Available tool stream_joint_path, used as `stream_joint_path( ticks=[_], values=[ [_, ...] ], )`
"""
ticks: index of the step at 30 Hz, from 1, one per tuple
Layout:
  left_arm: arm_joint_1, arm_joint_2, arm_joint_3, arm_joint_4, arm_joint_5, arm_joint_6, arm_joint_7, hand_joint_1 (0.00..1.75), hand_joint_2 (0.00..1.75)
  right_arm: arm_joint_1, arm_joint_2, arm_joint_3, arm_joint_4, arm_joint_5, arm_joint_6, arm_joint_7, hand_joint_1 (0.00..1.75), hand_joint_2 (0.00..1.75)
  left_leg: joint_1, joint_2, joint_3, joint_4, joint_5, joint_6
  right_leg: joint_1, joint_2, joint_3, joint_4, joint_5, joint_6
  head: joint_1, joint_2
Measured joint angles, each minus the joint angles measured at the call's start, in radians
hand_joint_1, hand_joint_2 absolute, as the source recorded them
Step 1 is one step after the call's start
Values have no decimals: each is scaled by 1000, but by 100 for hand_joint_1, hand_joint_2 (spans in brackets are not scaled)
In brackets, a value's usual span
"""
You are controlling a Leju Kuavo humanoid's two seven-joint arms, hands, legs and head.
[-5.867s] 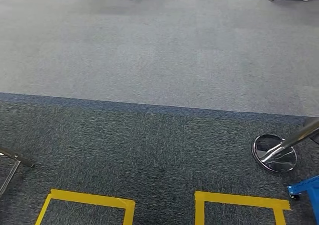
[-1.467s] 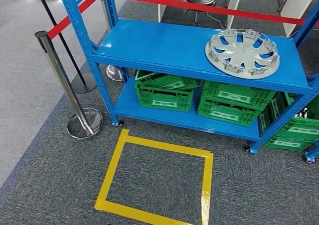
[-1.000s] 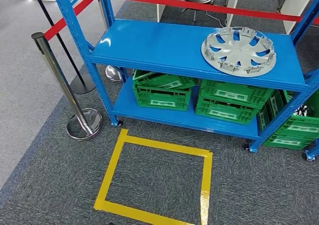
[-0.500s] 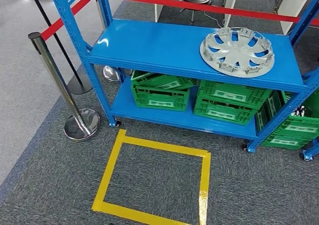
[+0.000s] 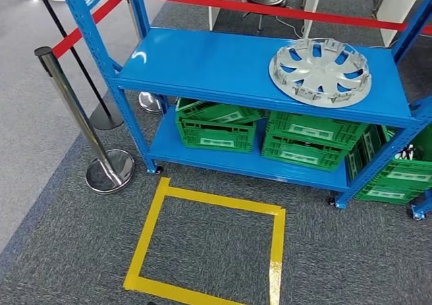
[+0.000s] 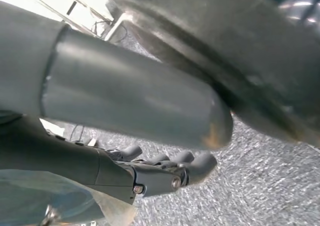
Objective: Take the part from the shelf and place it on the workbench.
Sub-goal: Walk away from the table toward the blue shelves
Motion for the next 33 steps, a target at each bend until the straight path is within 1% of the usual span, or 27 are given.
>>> stream_joint_path(
  ticks=[2, 3, 5, 6, 7, 8, 9, 10, 11, 12, 13, 14, 16, 17, 18, 19, 21, 22, 23, 24, 25, 26, 27, 28, 31, 32, 33],
  values=[
    [-1, 0, 0, 0, 0, 0, 0, 0, 0, 2, 0, 0, 0, 1, 0, 0, 0, 0, 1, 0, -7, 25, -19, -8, -2, -1, 6, -2, -4, -12, -5, 0],
    [-1, 0, 1, 0, 0, 0, 0, 0, 0, 2, 0, 0, 0, 1, 0, 0, 0, 0, 2, -1, -24, 66, -41, -13, -4, -2, 10, -3, -6, -19, -8, 0],
    [0, 0, 1, 0, -1, 0, 0, 0, 0, 1, 0, 0, 0, 2, 1, 0, 0, 0, 3, -1, -91, 200, -97, -20, -3, -3, 16, -3, -12, -28, -12, 0],
    [1, 0, 1, 0, -2, 0, 0, 0, 0, 1, 0, 0, 0, 3, 1, 0, 0, 0, 4, -1, -127, 265, -115, -21, -2, -3, 19, -3, -15, -31, -12, 0],
    [2, 0, 1, 0, -3, 0, 0, 0, 0, 2, 0, -1, 0, 3, 1, 0, 0, 0, 3, -1, -151, 302, -115, -20, -1, -1, 23, -3, -18, -32, -13, 0],
    [3, 1, 1, 0, -3, 0, 0, 0, 0, 2, 0, -1, 0, 4, 2, 0, 0, 0, 3, -1, -158, 300, -94, -17, 1, 0, 29, -3, -22, -32, -13, 0],
    [4, 1, 1, 0, -3, 0, 0, 0, 0, 3, 0, -1, 0, 4, 2, 0, 0, 0, 3, -1, -147, 258, -54, -12, 2, 2, 35, -3, -26, -32, -13, 0],
    [4, 1, 1, 0, -3, 0, 0, 0, 0, 3, 0, -2, 0, 5, 2, 0, 0, 0, 1, -2, -124, 193, -6, -5, 3, 4, 42, -3, -30, -31, -13, 0],
    [4, 2, 2, 0, -3, 0, 0, 0, 0, 2, 1, -2, 0, 5, 2, 0, 0, 0, -1, -2, -100, 130, 27, 2, 5, 5, 47, -3, -35, -29, -13, 0],
    [3, 2, 3, 0, -4, 0, 0, 0, 0, 1, 1, -2, 0, 6, 3, -1, 0, 0, -4, -3, -79, 76, 44, 8, 6, 6, 49, -3, -40, -25, -14, 0],
    [2, 3, 5, 0, -4, 0, 0, 0, 0, 1, 2, -2, 0, 8, 3, -1, 0, 0, -6, -3, -66, 45, 47, 12, 7, 6, 50, -4, -43, -20, -13, 0],
    [2, 3, 7, 0, -5, 0, 0, 0, 0, 0, 3, -3, 0, 8, 4, -2, 0, 0, -9, -3, -61, 33, 38, 14, 7, 6, 49, -6, -45, -14, -13, 0],
    [3, 3, 11, 0, -6, 0, 0, 0, 0, -1, 2, -3, 0, 10, 4, -2, 0, 0, -6, -5, -52, 16, 35, 18, 6, 4, 51, -10, -49, -3, -13, 0],
    [3, 3, 12, 0, -6, 0, 0, 0, 0, -2, 2, -3, -1, 10, 4, -2, 0, 0, -3, -5, -45, 8, 36, 22, 6, 3, 47, -2, -56, 3, -13, 0],
    [3, 2, 12, 0, -6, 0, 0, 0, 0, -3, 2, -3, -1, 11, 4, -2, 0, 0, 0, -5, -38, -1, 36, 25, 6, 3, 33, 26, -71, 8, -11, 0],
    [2, 0, 13, 0, -7, 0, 0, 0, 0, -4, 2, -3, -2, 11, 4, -2, 0, 0, 2, -4, -33, -5, 35, 28, 5, 3, 4, 77, -94, 12, -9, 0],
    [1, -1, 13, 0, -7, 0, 0, 0, 0, -4, 1, -3, -2, 12, 4, -2, 0, 0, 3, -3, -26, -6, 28, 32, 3, 2, -78, 210, -140, 20, -7, 0],
    [2, -1, 14, 0, -8, 0, 1, 0, 0, -2, 1, -4, -2, 12, 4, -2, 0, 0, 3, -3, -21, -6, 23, 33, 1, 2, -110, 254, -143, 23, -7, 0],
    [3, -1, 14, 0, -9, 0, 1, 0, 0, 0, 1, -4, -2, 12, 4, -2, 0, 0, 3, -3, -14, -6, 17, 32, 0, 2, -124, 263, -125, 26, -7, 0],
    [4, -1, 15, 0, -9, 0, 1, 0, 0, 2, 0, -4, -2, 13, 4, -2, 0, 0, 4, -4, -4, -6, 10, 30, -1, 2, -119, 232, -87, 29, -6, 0],
    [5, -2, 15, 0, -9, 0, 1, 0, 0, 3, -1, -4, -2, 13, 4, -2, 0, 0, 6, -4, 7, -5, 2, 26, -3, 0, -98, 169, -39, 31, -6, 0],
    [5, -2, 15, 0, -9, 0, 1, 0, 0, 3, -1, -5, -2, 13, 4, -2, 0, 0, 6, -5, 16, -5, -7, 21, -3, -1, -73, 108, -4, 32, -6, 0],
    [5, -2, 15, 0, -9, 0, 1, 0, 0, 2, -1, -6, -2, 13, 4, -2, 0, 0, 5, -5, 22, -2, -16, 15, -3, -2, -47, 54, 15, 29, -5, 0],
    [4, -1, 15, 0, -9, 0, 1, 0, 0, 1, -1, -7, -2, 13, 5, -2, 0, 0, 4, -5, 25, 0, -22, 10, -2, -3, -29, 24, 19, 23, -5, 0],
    [-1, -1, 16, 0, -9, 0, 2, 0, 0, 2, -1, -9, -2, 14, 7, -2, 0, 0, 2, -5, 30, 3, -34, 0, 0, -1, -13, 12, 3, 0, -12, 0],
    [-1, -1, 16, 0, -9, 0, 2, 0, 0, 3, -1, -10, -2, 15, 7, -2, 0, 0, 3, -5, 29, 13, -41, -3, -1, -1, -9, 12, -1, -7, -15, 0],
    [-2, -1, 16, 0, -10, 0, 2, 0, 0, 3, 0, -10, -2, 15, 8, -2, 0, 0, 4, -5, 17, 43, -57, -8, -2, -2, -4, 10, -5, -14, -16, 0]
  ],
)
